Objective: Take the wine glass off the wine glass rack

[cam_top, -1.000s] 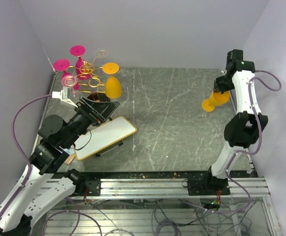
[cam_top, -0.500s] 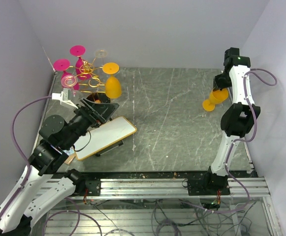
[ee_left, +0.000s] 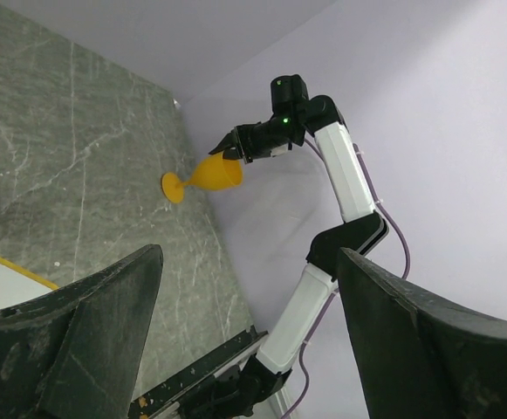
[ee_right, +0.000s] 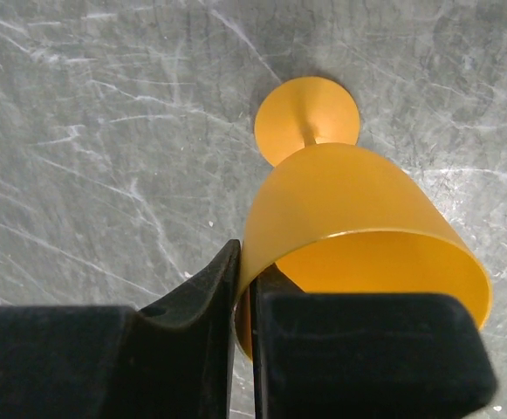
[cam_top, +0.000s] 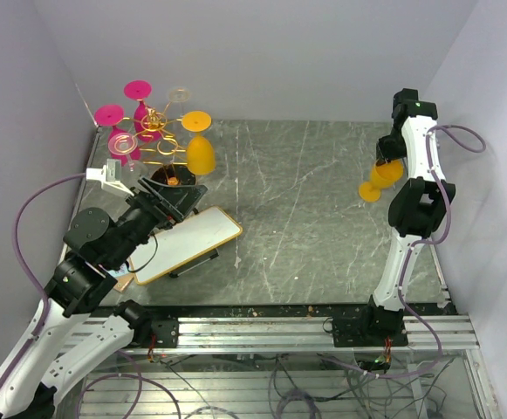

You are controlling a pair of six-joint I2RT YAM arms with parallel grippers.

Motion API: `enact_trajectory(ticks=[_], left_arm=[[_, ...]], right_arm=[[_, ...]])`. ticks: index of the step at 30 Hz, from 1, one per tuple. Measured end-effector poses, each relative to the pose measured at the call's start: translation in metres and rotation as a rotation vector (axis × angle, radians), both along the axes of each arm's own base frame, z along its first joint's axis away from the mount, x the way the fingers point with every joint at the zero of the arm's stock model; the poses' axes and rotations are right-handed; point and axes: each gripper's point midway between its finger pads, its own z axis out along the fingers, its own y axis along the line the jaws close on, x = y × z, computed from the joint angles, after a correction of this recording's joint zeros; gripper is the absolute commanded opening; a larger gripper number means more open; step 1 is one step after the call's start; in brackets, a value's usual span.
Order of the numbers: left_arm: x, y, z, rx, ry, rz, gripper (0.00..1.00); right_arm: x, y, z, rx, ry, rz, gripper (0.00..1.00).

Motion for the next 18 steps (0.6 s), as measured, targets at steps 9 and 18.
enact_trajectory(ticks=[9, 18], left_arm=[[0.0, 0.001, -0.002, 0.003, 0.005, 0.004, 0.9], [0.001, 0.001, -0.002, 0.004, 0.006, 0.005, 0.9]], right_arm=[[0.003, -0.004, -0.003, -0.019, 0.003, -0.002, 0.35], [0.004, -0.01, 0.007, -0.058, -0.019, 0.005, 0.48]])
